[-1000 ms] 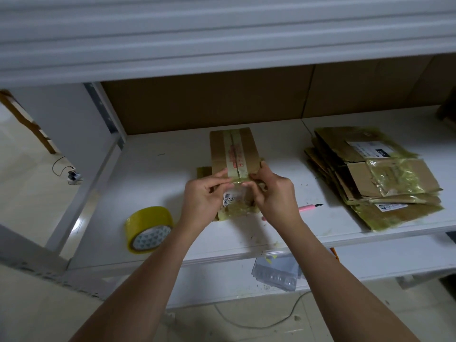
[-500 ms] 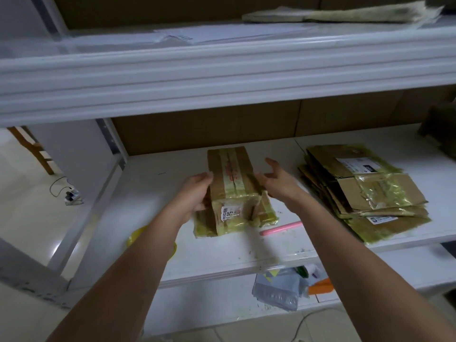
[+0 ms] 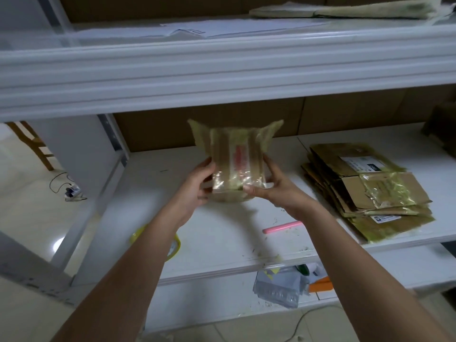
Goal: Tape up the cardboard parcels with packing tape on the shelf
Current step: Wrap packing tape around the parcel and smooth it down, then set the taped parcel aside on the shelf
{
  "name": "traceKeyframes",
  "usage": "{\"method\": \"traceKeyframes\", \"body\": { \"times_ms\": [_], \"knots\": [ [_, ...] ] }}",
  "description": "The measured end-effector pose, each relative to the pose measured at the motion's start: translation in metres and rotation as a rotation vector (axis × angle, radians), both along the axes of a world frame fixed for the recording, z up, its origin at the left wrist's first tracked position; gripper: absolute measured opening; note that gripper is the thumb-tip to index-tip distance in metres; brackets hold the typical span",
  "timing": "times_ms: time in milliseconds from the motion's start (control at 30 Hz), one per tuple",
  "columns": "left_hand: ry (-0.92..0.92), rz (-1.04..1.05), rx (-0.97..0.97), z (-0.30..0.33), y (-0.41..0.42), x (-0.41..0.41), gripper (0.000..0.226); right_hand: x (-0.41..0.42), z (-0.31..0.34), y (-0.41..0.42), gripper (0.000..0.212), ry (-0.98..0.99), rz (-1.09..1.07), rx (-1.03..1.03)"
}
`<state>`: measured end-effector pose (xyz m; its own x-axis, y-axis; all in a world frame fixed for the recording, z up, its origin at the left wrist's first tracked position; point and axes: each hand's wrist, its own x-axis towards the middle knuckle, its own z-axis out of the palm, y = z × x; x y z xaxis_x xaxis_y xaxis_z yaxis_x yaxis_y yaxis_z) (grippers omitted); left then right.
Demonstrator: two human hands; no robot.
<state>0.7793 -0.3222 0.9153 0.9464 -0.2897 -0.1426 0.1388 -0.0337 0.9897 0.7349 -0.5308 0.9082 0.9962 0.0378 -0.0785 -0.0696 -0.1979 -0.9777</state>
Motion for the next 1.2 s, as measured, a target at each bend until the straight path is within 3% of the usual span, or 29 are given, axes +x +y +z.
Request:
{"method": "traceKeyframes", "body": {
  "times_ms": [67,167,267,367,500,667,767,967,1100,1200],
  "knots": [
    [-0.038,0.007,0.062,-0.005,-0.002,-0.001,0.056,0.002,-0.003,0.004,0.083,0.033,-0.017,-0.033],
    [-0.147,0.079,0.075,-0.011,-0.002,-0.001,0.051,0.006,-0.007,0.007,0.079,-0.036,-0.069,-0.038],
    [-0.199,0.096,0.116,-0.016,-0.001,-0.003,0.060,0.009,-0.017,0.007,0.096,-0.170,-0.133,-0.013],
    [-0.109,0.097,0.157,-0.024,-0.001,-0.004,0.063,0.007,-0.025,0.009,0.107,-0.283,-0.249,-0.083],
    [0.011,0.051,0.204,-0.036,-0.002,-0.011,0.054,-0.001,-0.044,0.013,0.102,-0.433,-0.379,-0.295],
    [0.033,0.047,0.187,-0.044,-0.005,-0.015,0.052,0.004,-0.055,0.010,0.078,-0.371,-0.340,-0.457],
    [0.057,0.044,0.178,-0.047,-0.007,-0.015,0.054,0.012,-0.058,0.010,0.060,-0.274,-0.437,-0.396],
    [0.072,-0.027,0.113,-0.036,-0.018,-0.009,0.068,0.023,-0.056,0.011,0.032,-0.308,-0.522,-0.339],
    [0.057,-0.038,0.057,-0.038,-0.020,-0.004,0.068,0.023,-0.050,0.006,0.029,-0.387,-0.559,-0.380],
    [0.049,-0.019,-0.029,-0.031,-0.020,-0.005,0.055,0.011,-0.034,0.001,0.032,-0.452,-0.602,-0.365]
  ]
}}
